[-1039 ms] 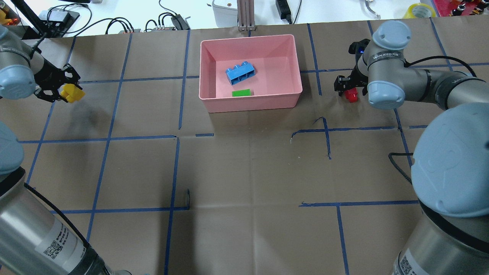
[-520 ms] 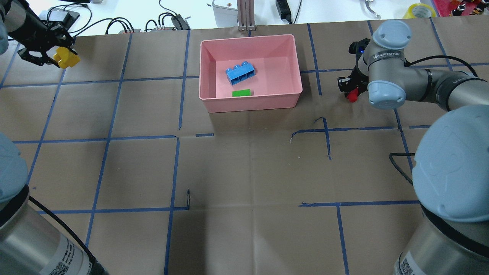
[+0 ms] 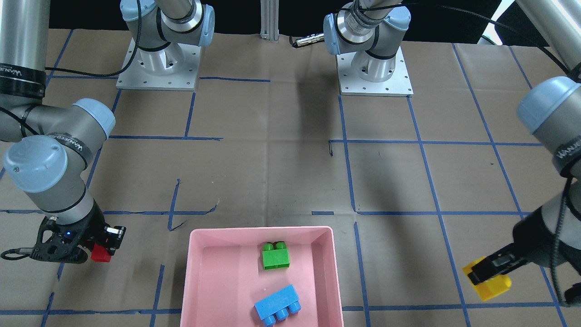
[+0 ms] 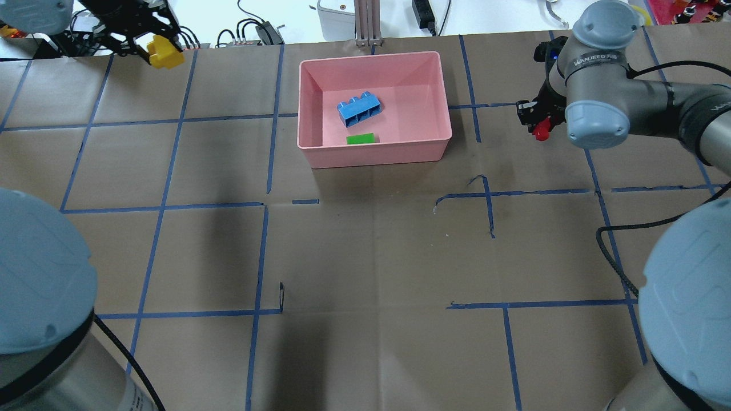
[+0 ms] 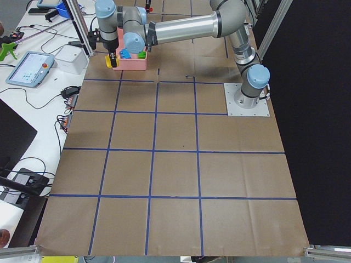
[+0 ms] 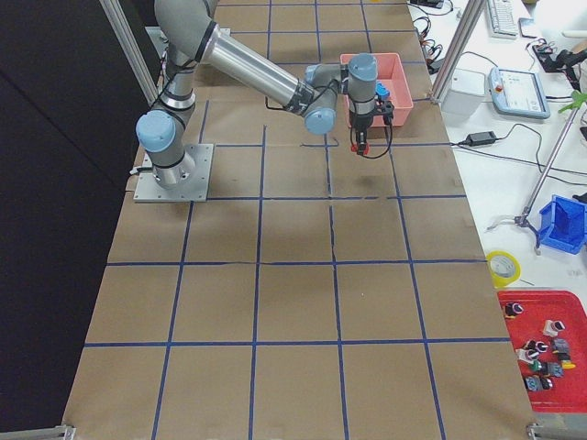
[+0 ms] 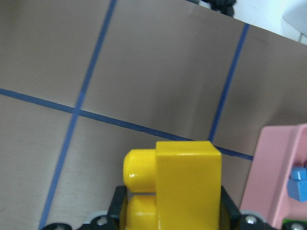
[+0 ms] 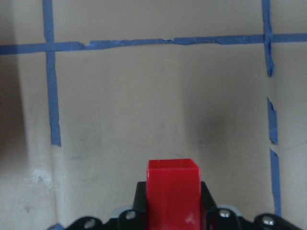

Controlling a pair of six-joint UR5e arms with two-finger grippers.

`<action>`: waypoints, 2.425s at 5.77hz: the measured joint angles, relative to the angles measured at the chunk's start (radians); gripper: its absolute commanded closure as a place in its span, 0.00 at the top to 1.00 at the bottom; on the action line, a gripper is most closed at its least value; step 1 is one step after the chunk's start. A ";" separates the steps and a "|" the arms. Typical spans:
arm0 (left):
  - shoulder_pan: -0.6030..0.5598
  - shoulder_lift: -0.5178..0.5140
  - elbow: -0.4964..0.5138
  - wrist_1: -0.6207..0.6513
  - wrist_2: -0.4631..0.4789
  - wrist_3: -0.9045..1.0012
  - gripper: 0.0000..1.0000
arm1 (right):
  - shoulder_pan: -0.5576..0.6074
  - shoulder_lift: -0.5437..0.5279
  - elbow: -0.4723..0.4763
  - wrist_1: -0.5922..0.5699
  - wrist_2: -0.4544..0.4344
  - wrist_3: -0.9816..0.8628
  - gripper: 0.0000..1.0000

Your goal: Put all blocks into box

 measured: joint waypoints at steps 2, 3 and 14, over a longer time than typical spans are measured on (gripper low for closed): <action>-0.159 -0.100 0.086 0.017 0.026 -0.002 0.10 | 0.001 -0.120 -0.005 0.192 -0.037 0.007 0.09; -0.204 -0.160 0.118 0.048 0.046 -0.006 0.15 | 0.002 -0.158 -0.010 0.251 -0.113 0.003 0.10; -0.115 0.223 -0.123 -0.234 0.151 0.148 0.98 | 0.382 0.041 -0.184 -0.119 0.072 0.409 0.23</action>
